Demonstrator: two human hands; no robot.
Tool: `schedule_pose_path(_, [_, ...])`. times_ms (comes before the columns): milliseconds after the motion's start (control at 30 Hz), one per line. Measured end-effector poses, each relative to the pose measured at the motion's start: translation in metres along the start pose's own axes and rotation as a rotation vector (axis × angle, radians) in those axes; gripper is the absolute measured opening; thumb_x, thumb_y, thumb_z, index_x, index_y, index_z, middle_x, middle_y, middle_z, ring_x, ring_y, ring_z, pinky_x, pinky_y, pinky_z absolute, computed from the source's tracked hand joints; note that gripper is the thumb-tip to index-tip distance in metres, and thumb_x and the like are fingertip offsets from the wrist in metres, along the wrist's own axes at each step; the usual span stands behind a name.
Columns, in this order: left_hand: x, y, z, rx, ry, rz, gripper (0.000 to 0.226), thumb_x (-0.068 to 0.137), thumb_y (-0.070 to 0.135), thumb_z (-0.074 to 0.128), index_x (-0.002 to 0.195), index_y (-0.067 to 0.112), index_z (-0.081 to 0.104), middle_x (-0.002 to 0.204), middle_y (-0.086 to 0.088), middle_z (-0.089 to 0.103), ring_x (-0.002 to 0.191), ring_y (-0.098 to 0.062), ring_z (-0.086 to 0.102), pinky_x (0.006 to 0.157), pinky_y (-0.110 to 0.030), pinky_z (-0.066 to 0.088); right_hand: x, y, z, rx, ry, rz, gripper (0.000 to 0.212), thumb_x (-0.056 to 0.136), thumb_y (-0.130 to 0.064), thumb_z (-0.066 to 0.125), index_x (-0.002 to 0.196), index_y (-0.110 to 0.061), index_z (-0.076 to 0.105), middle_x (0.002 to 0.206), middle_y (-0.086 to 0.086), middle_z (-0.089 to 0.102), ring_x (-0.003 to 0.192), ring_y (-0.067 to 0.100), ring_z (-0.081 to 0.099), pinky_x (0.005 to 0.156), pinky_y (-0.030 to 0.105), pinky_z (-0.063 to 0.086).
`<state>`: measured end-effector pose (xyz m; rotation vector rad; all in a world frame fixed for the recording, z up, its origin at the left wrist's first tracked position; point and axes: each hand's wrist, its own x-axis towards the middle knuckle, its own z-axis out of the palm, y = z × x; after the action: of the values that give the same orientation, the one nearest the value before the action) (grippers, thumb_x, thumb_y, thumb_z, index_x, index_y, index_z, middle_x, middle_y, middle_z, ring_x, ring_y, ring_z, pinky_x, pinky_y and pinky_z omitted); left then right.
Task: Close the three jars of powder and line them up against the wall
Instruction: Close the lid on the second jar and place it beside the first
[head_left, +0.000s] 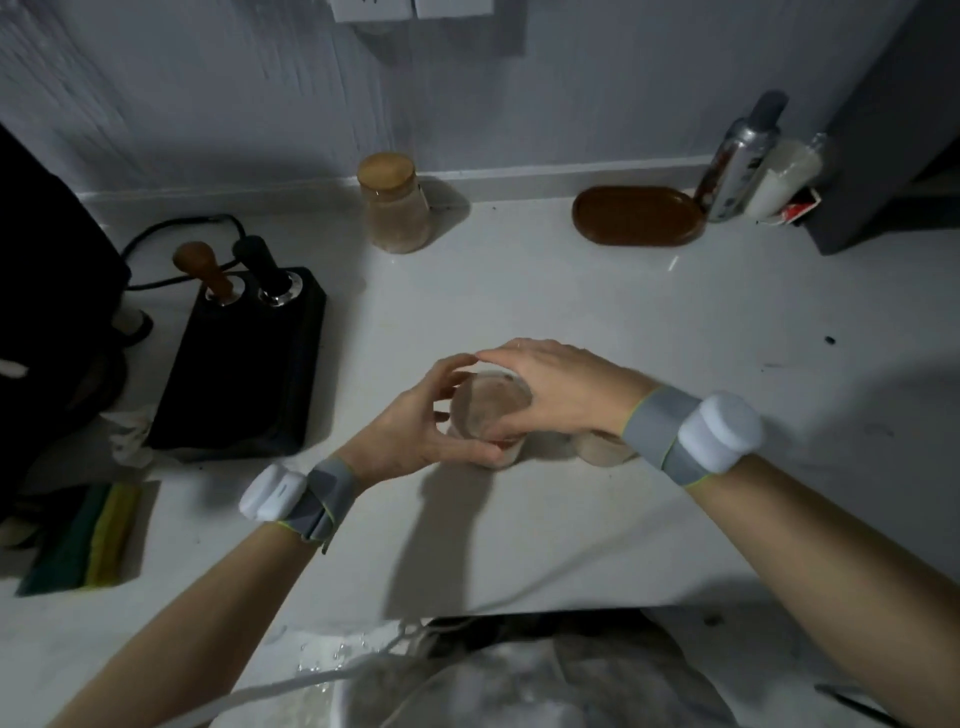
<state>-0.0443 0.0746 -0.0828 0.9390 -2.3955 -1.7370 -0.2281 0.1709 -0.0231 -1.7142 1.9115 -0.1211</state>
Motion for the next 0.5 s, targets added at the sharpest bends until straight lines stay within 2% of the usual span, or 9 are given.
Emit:
schedule_pose_path(67, [-0.002,-0.006,0.009,0.006,0.002,0.018,0.111,0.054,0.039,0.096,0.146,0.036,0.036,0.139,0.015,0.054,0.129,-0.005,0.054,0.108,-0.039,0.048,0.001,-0.002,0.010,0.000,-0.011,0.006,0.090,0.068,-0.056,0.075,0.146,-0.035,0.035,0.144,-0.006,0.045,0.126,0.019,0.049,0.098,0.042,0.046])
schedule_pose_path(167, [-0.002,-0.011,0.020,-0.002,0.033,0.049,0.112,0.060,0.021,0.097,0.150,0.031,0.031,0.138,0.020,0.051,0.127,0.000,0.054,0.103,-0.029,0.050,0.000,-0.003,0.021,-0.009,-0.003,0.004,0.103,0.060,-0.054,0.080,0.147,-0.038,0.029,0.146,-0.011,0.040,0.127,0.016,0.048,0.096,0.041,0.047])
schedule_pose_path(333, [-0.003,-0.021,0.029,-0.055,0.130,0.049,0.099,0.065,0.010,0.095,0.144,0.027,0.037,0.129,0.014,0.057,0.114,0.007,0.058,0.089,-0.011,0.049,-0.002,0.006,0.031,0.138,0.031,0.047,0.116,0.053,-0.055,0.086,0.150,-0.032,0.028,0.152,-0.007,0.036,0.137,0.016,0.038,0.108,0.042,0.038])
schedule_pose_path(400, [-0.003,-0.023,0.034,-0.054,0.165,0.063,0.094,0.067,0.008,0.093,0.143,0.022,0.040,0.128,0.017,0.056,0.112,0.012,0.057,0.087,-0.010,0.048,-0.004,0.008,0.037,0.168,0.060,0.062,0.116,0.050,-0.057,0.086,0.149,-0.031,0.031,0.150,-0.006,0.038,0.135,0.017,0.041,0.107,0.042,0.040])
schedule_pose_path(500, [0.002,-0.024,0.039,-0.072,0.210,0.065,0.089,0.067,0.005,0.092,0.142,0.014,0.043,0.123,0.018,0.058,0.106,0.017,0.059,0.084,-0.008,0.048,-0.006,0.008,0.043,0.143,0.105,0.077,0.110,0.056,-0.052,0.085,0.150,-0.030,0.031,0.150,-0.006,0.039,0.133,0.017,0.044,0.104,0.041,0.042])
